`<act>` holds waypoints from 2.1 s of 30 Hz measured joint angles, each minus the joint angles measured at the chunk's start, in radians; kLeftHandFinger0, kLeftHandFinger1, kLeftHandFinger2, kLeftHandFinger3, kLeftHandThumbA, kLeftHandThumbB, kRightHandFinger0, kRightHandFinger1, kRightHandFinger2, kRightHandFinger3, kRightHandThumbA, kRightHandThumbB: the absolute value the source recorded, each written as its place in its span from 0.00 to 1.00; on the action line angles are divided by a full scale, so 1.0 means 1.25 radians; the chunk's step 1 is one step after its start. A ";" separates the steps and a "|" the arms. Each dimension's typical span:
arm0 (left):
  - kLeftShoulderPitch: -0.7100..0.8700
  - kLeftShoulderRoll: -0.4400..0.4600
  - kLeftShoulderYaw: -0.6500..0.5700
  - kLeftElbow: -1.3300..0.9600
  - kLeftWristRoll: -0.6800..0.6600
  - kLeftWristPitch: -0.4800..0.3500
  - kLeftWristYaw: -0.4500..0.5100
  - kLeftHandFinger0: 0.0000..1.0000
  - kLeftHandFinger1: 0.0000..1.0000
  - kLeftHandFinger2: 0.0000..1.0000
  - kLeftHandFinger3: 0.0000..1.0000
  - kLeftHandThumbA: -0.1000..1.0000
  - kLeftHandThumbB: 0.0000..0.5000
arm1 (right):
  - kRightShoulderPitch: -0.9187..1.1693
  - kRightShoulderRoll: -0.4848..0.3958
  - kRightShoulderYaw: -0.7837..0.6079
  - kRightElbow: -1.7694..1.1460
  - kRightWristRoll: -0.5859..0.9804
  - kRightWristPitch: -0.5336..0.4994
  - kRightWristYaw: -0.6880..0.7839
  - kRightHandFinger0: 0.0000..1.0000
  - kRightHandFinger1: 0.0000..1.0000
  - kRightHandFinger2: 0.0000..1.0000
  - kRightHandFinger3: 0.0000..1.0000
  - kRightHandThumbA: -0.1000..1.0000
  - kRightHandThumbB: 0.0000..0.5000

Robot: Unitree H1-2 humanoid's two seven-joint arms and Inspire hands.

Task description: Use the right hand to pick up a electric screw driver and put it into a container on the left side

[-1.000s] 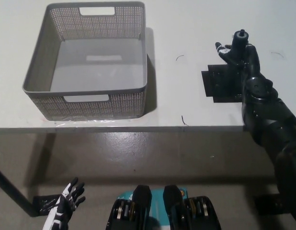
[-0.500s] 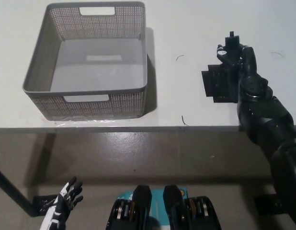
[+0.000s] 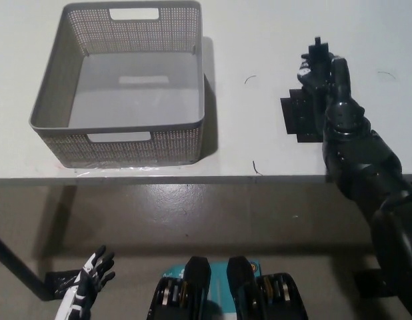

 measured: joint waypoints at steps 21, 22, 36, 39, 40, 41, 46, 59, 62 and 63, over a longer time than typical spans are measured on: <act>0.003 0.001 0.002 0.000 0.009 0.000 0.000 1.00 1.00 1.00 1.00 1.00 0.34 | -0.154 0.078 0.015 -0.093 -0.016 -0.019 -0.047 0.00 0.18 0.60 0.70 0.00 0.29; 0.003 0.001 0.001 0.000 0.010 0.000 0.000 1.00 1.00 1.00 1.00 1.00 0.30 | -0.157 0.088 0.016 -0.094 -0.016 -0.020 -0.048 0.00 0.20 0.62 0.70 0.00 0.30; 0.004 0.016 -0.003 0.000 0.020 0.000 -0.001 1.00 1.00 1.00 1.00 1.00 0.34 | -0.215 0.242 0.017 -0.090 -0.023 -0.021 -0.055 0.00 0.20 0.68 0.70 0.00 0.26; 0.004 0.017 -0.006 -0.002 0.024 0.000 -0.002 1.00 1.00 1.00 1.00 1.00 0.32 | -0.221 0.263 0.017 -0.083 -0.023 -0.021 -0.055 0.00 0.20 0.67 0.70 0.00 0.26; 0.004 0.018 -0.007 -0.003 0.026 0.000 -0.002 1.00 1.00 1.00 1.00 1.00 0.31 | -0.221 0.270 0.017 -0.081 -0.023 -0.021 -0.055 0.00 0.20 0.66 0.69 0.00 0.25; 0.004 0.019 -0.008 -0.005 0.027 0.000 -0.002 1.00 1.00 1.00 1.00 1.00 0.31 | -0.221 0.278 0.017 -0.078 -0.023 -0.021 -0.055 0.00 0.20 0.66 0.69 0.00 0.25; 0.002 0.023 -0.014 -0.012 0.033 0.000 -0.007 1.00 1.00 1.00 1.00 1.00 0.31 | -0.221 0.303 0.016 -0.056 -0.022 -0.021 -0.054 0.00 0.18 0.62 0.67 0.00 0.21; -0.005 0.039 -0.018 -0.029 0.034 0.001 -0.019 1.00 1.00 1.00 1.00 1.00 0.27 | -0.168 0.310 0.031 -0.007 -0.028 -0.021 -0.048 0.00 0.33 0.81 0.78 0.00 0.23; -0.010 0.041 -0.019 -0.029 0.034 0.001 -0.023 1.00 1.00 1.00 1.00 1.00 0.26 | -0.143 0.308 0.047 0.004 -0.032 -0.014 -0.044 0.00 0.39 0.87 0.86 0.00 0.22; -0.011 0.041 -0.020 -0.029 0.034 0.001 -0.025 1.00 1.00 1.00 1.00 1.00 0.26 | -0.128 0.307 0.058 0.007 -0.035 -0.006 -0.042 0.00 0.41 0.89 0.88 0.00 0.24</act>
